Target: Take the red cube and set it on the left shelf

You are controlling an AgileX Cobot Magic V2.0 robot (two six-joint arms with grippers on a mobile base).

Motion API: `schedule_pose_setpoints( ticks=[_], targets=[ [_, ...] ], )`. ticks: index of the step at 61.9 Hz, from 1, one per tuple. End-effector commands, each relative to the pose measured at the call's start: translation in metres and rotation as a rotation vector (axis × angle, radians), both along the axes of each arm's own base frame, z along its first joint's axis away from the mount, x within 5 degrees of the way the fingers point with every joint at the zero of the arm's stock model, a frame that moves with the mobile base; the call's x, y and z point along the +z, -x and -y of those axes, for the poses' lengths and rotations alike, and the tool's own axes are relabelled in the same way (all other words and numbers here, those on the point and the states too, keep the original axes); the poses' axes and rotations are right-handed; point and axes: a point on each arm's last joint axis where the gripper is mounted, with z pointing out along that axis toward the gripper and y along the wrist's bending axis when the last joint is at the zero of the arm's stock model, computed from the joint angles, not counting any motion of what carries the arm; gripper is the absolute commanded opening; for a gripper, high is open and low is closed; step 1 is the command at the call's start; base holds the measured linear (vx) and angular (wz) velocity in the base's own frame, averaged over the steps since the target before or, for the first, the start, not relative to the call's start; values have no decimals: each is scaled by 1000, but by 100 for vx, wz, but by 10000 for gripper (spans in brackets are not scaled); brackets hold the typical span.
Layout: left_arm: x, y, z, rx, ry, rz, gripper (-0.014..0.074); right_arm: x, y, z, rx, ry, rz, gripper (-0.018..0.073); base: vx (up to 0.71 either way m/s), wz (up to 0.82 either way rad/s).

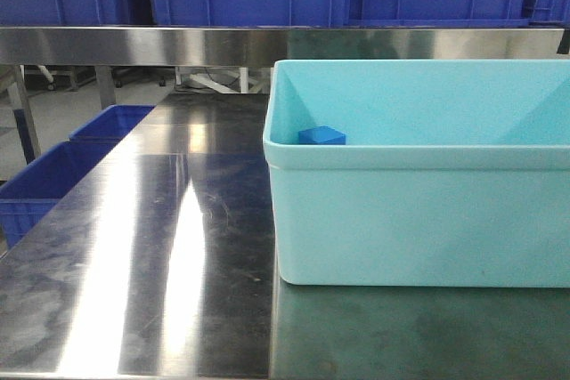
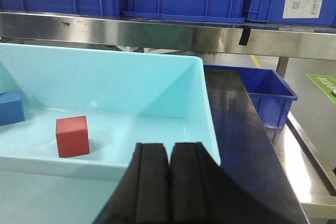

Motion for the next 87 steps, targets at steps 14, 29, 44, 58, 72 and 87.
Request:
schedule_pose_setpoints(
  ticks=[14,29,44,58,72,87],
  targets=[
    [1,0,0,-4,5,69,106,17,3,0,1,4,132,58,0,0],
    [1,0,0,-4,5,69,106,17,3,0,1,4,132,58,0,0],
    [1,0,0,-4,5,69,106,17,3,0,1,4,132,58,0,0],
    [1,0,0,-4,5,69,106,17,3,0,1,4,132,58,0,0],
    [1,0,0,-4,5,69,106,17,3,0,1,4,132,58,0,0],
    [1,0,0,-4,5,69,106,17,3,0,1,4,132,58,0,0]
  ],
)
